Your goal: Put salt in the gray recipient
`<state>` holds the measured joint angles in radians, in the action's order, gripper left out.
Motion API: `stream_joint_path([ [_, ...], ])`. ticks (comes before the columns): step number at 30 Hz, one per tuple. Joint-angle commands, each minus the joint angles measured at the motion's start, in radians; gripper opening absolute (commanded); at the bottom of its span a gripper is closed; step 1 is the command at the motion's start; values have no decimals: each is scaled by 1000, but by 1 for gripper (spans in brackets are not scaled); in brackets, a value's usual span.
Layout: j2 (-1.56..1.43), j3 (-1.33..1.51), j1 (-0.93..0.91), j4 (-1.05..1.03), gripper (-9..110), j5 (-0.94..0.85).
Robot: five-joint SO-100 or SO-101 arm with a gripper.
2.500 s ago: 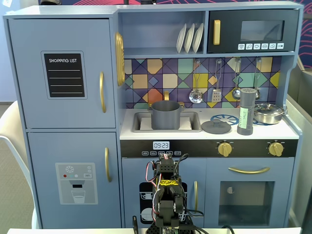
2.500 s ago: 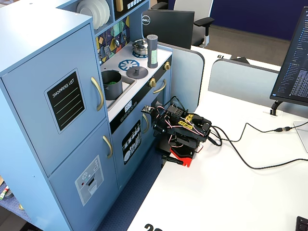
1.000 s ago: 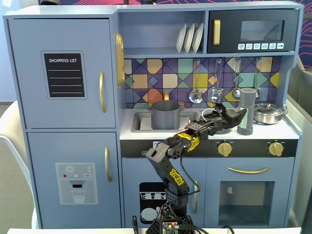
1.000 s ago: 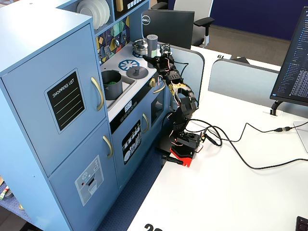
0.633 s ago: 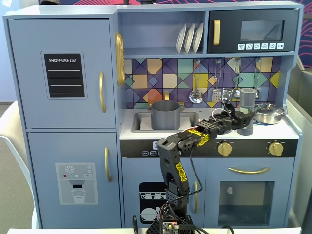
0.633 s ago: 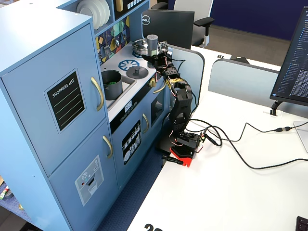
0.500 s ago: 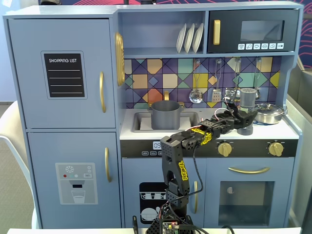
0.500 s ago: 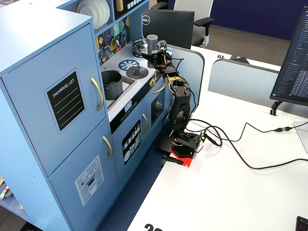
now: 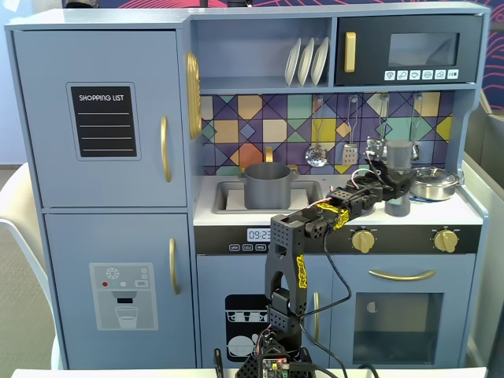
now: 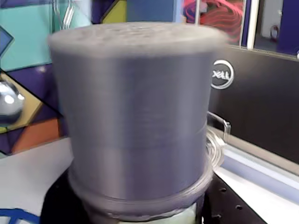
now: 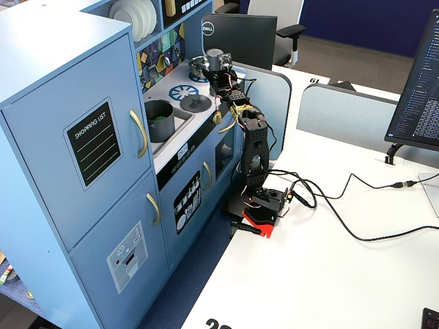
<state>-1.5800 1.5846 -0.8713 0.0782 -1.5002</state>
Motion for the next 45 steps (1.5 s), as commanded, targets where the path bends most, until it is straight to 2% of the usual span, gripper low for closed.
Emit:
stream_joint_path([
  [1,-89,-69,15,20,0,55],
  [4,-192,-61,17,2,0,129],
  [9,-416,-101,92,-307,0,380],
  [16,-604,-130,377,-635,0,991],
  [23,-569,-184,627,-785,0,1724],
  [28,-476,-261,758,-848,0,2105],
  [34,-425,-284,884,-808,0,2358],
  [40,-423,-239,951,-641,0,2451],
  [42,-394,-285,948,-693,0,2462],
  [45,-310,-436,917,-956,0,2530],
])
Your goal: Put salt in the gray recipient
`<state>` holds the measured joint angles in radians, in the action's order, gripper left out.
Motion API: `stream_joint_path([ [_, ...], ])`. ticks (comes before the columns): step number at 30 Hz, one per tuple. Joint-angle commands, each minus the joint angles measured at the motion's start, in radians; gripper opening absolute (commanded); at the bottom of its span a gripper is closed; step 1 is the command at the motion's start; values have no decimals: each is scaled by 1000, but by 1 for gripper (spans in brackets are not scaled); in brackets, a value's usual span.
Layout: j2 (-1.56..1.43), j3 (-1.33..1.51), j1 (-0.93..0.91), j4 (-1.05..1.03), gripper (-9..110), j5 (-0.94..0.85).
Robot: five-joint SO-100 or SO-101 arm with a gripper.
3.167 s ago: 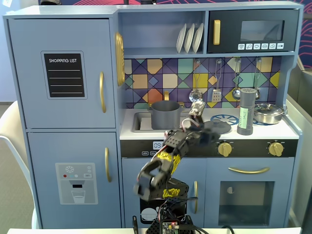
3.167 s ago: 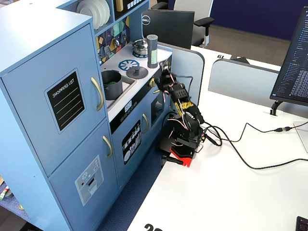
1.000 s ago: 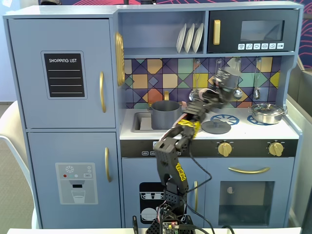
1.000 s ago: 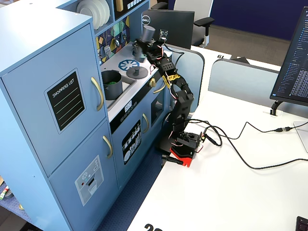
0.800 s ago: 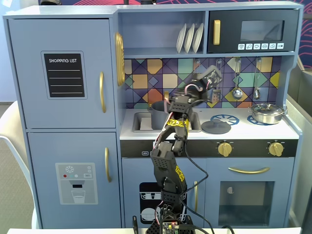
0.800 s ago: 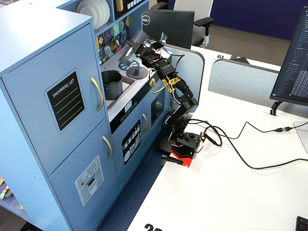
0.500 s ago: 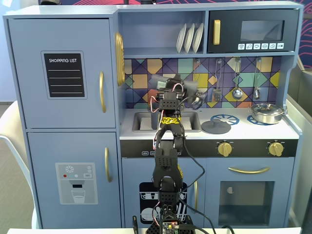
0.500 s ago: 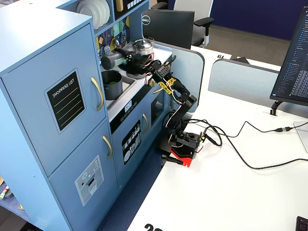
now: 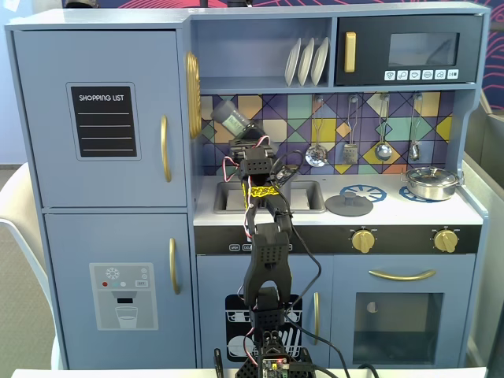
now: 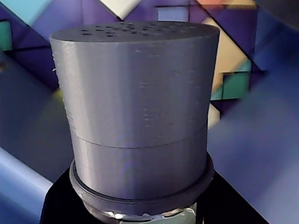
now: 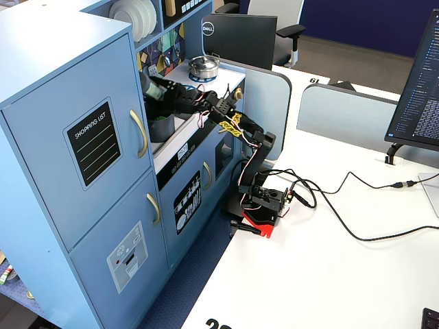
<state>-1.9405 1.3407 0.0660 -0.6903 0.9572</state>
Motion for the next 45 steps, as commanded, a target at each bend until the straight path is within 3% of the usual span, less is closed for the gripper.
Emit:
stream_joint_path([
  [1,74,-230,-21,-258,0,86],
  [4,86,-218,-9,-261,0,86],
  [8,12,-58,17,78,0,-5],
  [10,12,-74,32,137,0,-40],
  [18,146,-348,2,-345,0,46],
  [20,118,-281,8,-290,0,25],
  [25,6,-52,57,179,0,-158],
  [30,133,-321,26,-112,0,-74],
  [34,153,-336,-26,-291,0,-9],
  [36,132,-276,-29,-258,0,-29],
  [40,41,-80,-12,89,0,-158],
  [45,101,-230,-58,25,0,-399],
])
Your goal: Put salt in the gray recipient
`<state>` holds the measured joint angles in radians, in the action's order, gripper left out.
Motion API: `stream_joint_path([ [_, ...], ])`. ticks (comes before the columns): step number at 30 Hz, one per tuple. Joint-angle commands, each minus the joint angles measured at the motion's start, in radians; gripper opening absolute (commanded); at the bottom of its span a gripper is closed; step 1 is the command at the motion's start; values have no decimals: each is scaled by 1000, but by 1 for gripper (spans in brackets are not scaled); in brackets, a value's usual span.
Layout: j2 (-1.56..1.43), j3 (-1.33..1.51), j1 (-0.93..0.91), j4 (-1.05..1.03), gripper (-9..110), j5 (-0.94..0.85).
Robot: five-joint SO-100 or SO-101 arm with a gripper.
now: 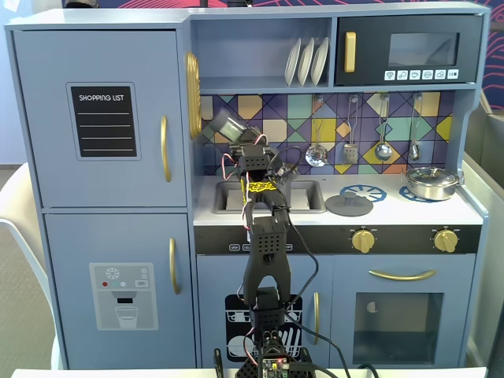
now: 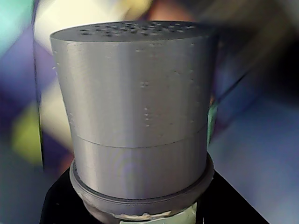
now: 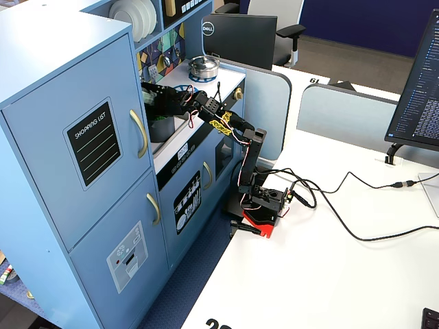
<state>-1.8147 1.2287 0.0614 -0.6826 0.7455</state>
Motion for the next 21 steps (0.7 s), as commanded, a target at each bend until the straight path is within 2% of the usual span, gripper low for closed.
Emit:
stream_joint_path([
  [1,-25,-130,-84,14,0,-304],
  [6,-43,-153,-318,-2,0,-1068],
  [13,-6,-187,-704,123,0,-1936],
  [16,18,-189,-808,149,0,-2148],
  [19,34,-149,-865,149,0,-2237],
  [21,20,-61,-890,221,0,-2292],
])
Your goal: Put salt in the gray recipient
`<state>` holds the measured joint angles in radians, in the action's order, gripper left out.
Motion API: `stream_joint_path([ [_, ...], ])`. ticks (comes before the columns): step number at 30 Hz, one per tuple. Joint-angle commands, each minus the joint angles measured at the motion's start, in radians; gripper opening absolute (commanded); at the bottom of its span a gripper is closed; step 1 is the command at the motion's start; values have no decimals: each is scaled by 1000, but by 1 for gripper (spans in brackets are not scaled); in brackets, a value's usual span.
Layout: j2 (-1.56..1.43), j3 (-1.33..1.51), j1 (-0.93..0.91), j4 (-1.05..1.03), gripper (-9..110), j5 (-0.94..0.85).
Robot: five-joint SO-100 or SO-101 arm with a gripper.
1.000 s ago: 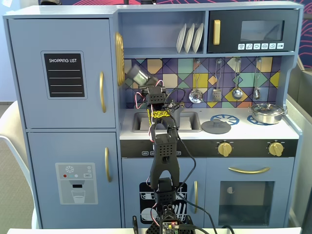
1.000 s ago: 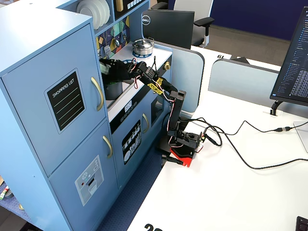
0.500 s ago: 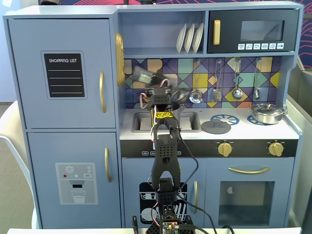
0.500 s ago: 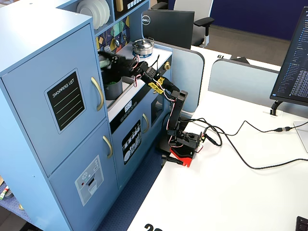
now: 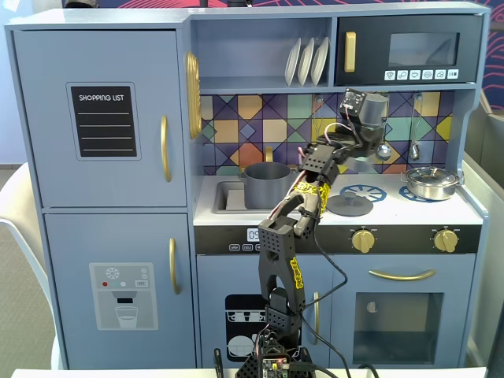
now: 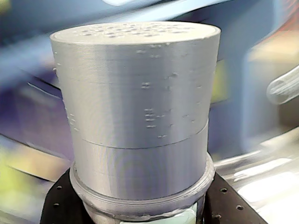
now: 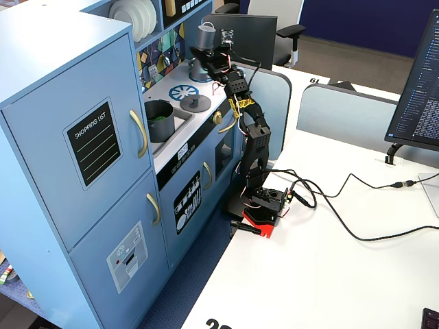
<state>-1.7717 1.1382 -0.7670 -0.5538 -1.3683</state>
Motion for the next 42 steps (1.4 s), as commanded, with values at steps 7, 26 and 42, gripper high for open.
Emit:
stream_joint_path([
  [7,-44,268,-121,298,0,-247],
  [26,63,416,-153,535,0,-137],
  [42,129,433,-124,632,0,-123],
])
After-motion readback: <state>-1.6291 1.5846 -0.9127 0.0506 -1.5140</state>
